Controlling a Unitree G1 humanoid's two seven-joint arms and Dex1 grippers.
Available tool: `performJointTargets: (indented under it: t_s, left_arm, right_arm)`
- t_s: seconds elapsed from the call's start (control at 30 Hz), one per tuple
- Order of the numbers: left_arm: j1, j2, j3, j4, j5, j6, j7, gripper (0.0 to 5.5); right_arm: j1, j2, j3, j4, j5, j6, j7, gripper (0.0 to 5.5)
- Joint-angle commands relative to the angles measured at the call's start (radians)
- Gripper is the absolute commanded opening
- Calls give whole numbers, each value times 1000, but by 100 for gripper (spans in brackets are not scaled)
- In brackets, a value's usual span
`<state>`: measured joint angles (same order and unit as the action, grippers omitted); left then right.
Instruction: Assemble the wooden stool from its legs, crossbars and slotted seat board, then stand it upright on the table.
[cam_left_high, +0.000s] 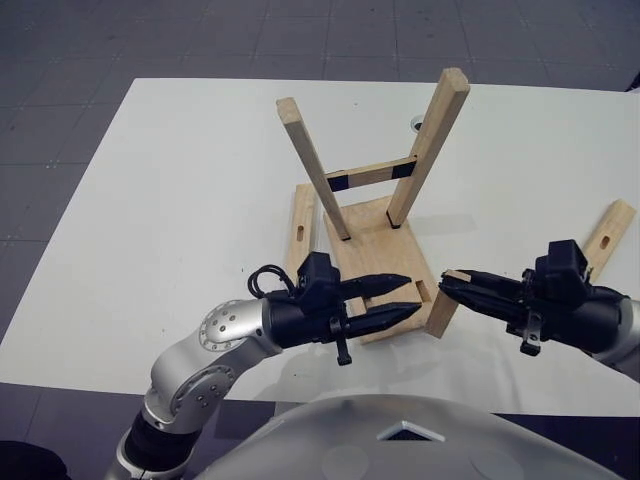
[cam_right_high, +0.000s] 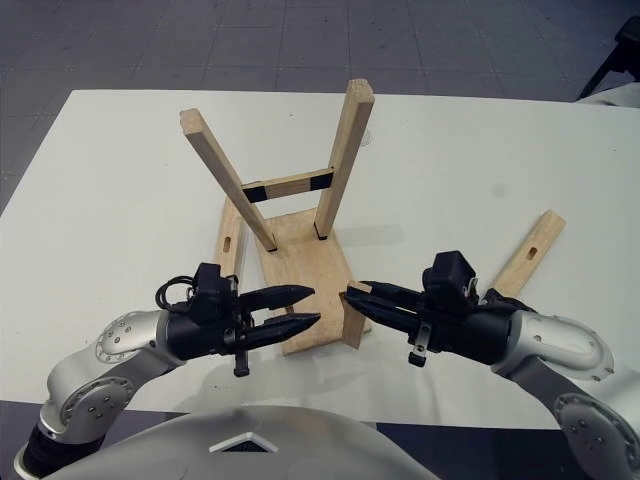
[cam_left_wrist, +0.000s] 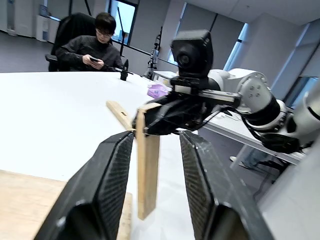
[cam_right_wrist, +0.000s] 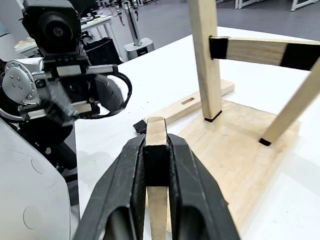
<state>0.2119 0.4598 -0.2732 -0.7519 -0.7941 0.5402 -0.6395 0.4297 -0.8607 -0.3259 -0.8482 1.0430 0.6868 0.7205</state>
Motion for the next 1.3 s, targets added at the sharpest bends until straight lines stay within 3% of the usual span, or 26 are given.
performJointTargets:
  t_s: [0.03,0.2,0.4,0.7,0.97,1.3]
  left_arm:
    - [-16,-33,6,20,83,-29,76,171]
    - [22,-84,-30,-60,171,-57,184,171]
    - [60,-115,-58,-112,193,-47,257,171]
    - [76,-140,-45,-122,164,-13,334,171]
    - [77,-139,-53,-136,147,-5,353,171]
    - [78,-129,-61,-132,146,-7,347,171]
  right_arm:
    - [2,24,-59,-1,-41,-23,-62,42]
    - [-169,154,-74,56,-265,54,-574,42]
    - [-242,275,-56,97,-503,36,-823,42]
    - [-271,310,-103,300,-760,-5,-886,42]
    - [-331,363,-119,541,-830,-117,-849,42]
    - [-399,369,-100,464,-859,-100,-808,42]
